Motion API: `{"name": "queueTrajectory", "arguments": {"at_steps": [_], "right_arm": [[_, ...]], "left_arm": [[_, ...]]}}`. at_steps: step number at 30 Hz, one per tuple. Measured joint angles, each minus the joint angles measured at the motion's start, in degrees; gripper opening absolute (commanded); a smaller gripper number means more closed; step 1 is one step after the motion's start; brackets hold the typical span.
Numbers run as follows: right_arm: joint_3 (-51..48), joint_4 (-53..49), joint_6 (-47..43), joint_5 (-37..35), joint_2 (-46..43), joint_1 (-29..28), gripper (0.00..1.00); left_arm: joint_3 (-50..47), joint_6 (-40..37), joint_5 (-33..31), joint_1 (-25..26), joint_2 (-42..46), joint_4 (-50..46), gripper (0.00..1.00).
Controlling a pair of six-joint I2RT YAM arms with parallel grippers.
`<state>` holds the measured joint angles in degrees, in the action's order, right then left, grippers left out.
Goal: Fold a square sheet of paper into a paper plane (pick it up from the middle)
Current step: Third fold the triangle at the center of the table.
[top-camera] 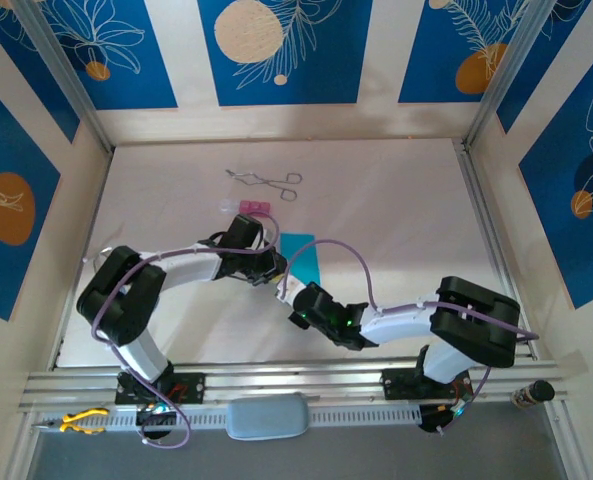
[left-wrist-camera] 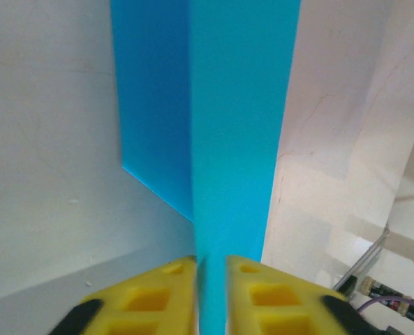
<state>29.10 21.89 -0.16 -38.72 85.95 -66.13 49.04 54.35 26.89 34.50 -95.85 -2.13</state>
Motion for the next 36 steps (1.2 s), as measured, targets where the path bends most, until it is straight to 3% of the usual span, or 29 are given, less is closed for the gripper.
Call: {"name": "queueTrajectory", "arguments": {"at_steps": [8, 17, 26, 36], "right_arm": [[-2.21, 0.0, 6.34, 16.04, -4.39, 8.15, 0.01], [-2.67, -0.04, 12.81, 33.53, -6.03, 16.74, 0.01], [-1.77, -0.26, 15.76, 37.94, -4.74, 17.79, 0.01], [1.86, 0.02, 17.92, 39.41, -0.74, 17.79, 0.01]], "left_arm": [[2.29, -3.56, -4.09, -1.42, 3.74, -7.15, 0.4], [8.04, -8.28, -4.04, -3.02, 3.06, -10.99, 0.33], [20.37, -14.25, 0.07, -3.28, -6.19, -14.21, 0.18], [29.03, -20.68, 0.66, -3.28, -18.51, -21.4, 0.1]]}}
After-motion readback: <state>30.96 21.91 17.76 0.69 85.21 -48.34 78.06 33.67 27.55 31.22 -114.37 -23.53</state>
